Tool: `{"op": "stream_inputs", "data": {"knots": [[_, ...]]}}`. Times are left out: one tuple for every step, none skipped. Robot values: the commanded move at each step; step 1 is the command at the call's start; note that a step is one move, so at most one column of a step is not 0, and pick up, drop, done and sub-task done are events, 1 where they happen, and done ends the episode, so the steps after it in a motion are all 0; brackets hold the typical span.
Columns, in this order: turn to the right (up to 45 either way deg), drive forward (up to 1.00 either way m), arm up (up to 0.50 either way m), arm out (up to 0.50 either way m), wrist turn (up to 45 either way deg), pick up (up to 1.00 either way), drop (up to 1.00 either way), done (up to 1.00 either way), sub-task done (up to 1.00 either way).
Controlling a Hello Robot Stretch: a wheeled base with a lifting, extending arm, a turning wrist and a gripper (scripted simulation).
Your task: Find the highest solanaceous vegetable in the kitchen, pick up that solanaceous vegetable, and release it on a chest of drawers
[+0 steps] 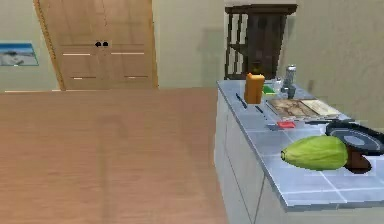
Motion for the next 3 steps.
{"op": "stream_inputs", "data": {"knots": [[-42.0, 0.00, 0.00, 0.00, 0.0, 0.00, 0.00, 0.00, 0.00], [0.0, 0.00, 0.50, 0.00, 0.0, 0.00, 0.00, 0.00, 0.00], [0.0, 0.00, 0.38, 0.00, 0.0, 0.00, 0.00, 0.00, 0.00]]}}
